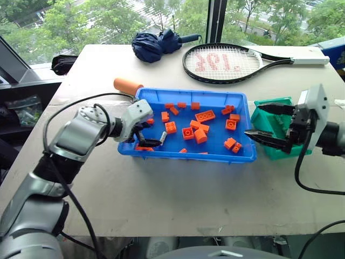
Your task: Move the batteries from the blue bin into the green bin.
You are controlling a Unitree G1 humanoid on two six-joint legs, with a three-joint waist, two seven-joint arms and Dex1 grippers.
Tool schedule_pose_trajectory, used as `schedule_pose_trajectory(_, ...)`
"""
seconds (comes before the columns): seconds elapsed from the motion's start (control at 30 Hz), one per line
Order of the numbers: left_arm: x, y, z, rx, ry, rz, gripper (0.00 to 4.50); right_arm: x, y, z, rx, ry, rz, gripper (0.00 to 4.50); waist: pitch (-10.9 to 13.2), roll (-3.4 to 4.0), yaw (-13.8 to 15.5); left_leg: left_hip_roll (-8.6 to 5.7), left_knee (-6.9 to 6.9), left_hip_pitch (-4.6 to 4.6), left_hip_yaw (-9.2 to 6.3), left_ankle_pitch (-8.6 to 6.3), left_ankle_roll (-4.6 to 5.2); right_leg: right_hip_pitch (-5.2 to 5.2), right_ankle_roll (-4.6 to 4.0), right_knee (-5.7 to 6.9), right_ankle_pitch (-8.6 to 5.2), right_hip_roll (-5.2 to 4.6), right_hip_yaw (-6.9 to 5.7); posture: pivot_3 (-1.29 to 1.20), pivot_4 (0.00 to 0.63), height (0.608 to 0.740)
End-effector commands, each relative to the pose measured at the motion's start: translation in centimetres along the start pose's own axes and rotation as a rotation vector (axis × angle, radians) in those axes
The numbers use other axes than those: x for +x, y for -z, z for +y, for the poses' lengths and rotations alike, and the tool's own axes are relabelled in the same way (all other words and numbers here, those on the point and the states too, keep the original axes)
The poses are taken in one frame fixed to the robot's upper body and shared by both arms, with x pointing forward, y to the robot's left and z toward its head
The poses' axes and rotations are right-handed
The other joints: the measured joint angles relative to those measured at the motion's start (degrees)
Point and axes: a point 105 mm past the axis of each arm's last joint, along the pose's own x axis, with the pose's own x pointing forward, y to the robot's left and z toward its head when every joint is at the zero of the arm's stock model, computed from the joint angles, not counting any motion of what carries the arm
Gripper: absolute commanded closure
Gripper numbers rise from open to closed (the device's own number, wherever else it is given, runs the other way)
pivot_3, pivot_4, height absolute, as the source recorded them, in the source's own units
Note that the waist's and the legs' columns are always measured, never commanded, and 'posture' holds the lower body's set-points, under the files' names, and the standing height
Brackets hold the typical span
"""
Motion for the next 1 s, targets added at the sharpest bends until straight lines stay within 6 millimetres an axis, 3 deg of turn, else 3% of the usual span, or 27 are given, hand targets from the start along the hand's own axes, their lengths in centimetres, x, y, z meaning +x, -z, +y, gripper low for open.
schedule_pose_trajectory(0.03, 0.1, -0.3, 0.3, 0.043, 0.0, 0.035, 0.0, -0.3, -0.7, 0.6, -0.04, 0.033, -0.023, 0.08, 0.0, 0.0, 0.0, 0.0, 0.0, 0.0, 0.01, 0.0, 0.0, -0.01, 0.0, -0.02, 0.0, 0.0, 0.01, 0.0, 0.15, 0.74)
schedule_pose_trajectory(0.13, 0.4, 0.3, 0.1, 0.059, 0.027, 0.072, 0.0, -0.8, -0.3, 1.0, -0.035, 0.056, -0.007, 0.08, 0.0, 0.0, -0.2, 0.01, -0.01, 0.01, 0.01, 0.0, 0.0, -0.01, 0.0, -0.02, 0.0, 0.0, 0.02, 0.0, 0.15, 0.74)
schedule_pose_trajectory(0.47, 1.6, 1.7, 1.0, 0.076, 0.023, 0.114, 4.47, -1.7, 0.3, 2.4, 0.011, 0.03, 0.017, 0.02, -0.1, 0.03, 0.0, 0.03, 0.0, 0.11, 0.01, 0.0, 0.01, 0.11, 0.0, 0.02, 0.0, -0.03, 0.03, 0.0, 0.15, 0.74)
schedule_pose_trajectory(0.57, 0.9, 1.1, 1.2, 0.091, 0.017, 0.088, 4.48, -1.9, 0.0, 2.2, 0.004, 0.034, 0.004, 0.02, -0.1, 0.03, 0.0, 0.02, 0.0, 0.13, 0.01, 0.0, 0.01, 0.11, 0.0, 0.03, 0.0, -0.03, 0.04, 0.0, 0.15, 0.74)
schedule_pose_trajectory(0.83, -3.7, -5.0, 1.5, 0.194, 0.146, -0.178, 4.48, -2.7, -1.0, 1.0, 0.012, 0.096, -0.055, 0.02, 0.0, -0.04, 0.3, 0.04, 0.01, 0.01, -0.06, 0.0, 0.0, 0.06, 0.0, -0.02, 0.0, -0.02, -0.07, 0.0, 0.15, 0.74)
schedule_pose_trajectory(0.9, -3.4, -7.2, 1.5, 0.227, 0.16, -0.245, 4.48, -3.0, -0.9, 0.7, 0.014, 0.119, -0.052, 0.02, 0.0, -0.04, 0.7, -0.01, 0.05, -0.01, -0.07, 0.0, 0.01, 0.07, 0.0, -0.03, 0.0, -0.03, -0.1, 0.0, 0.15, 0.74)
schedule_pose_trajectory(1.0, -1.4, -9.5, 0.8, 0.284, 0.204, -0.279, 4.48, -3.2, -0.7, 0.6, 0.025, 0.141, -0.048, 0.02, 0.0, -0.04, 1.3, -0.04, 0.09, 0.0, -0.06, 0.0, 0.01, 0.11, 0.01, -0.03, 0.0, -0.07, -0.09, 0.0, 0.15, 0.74)
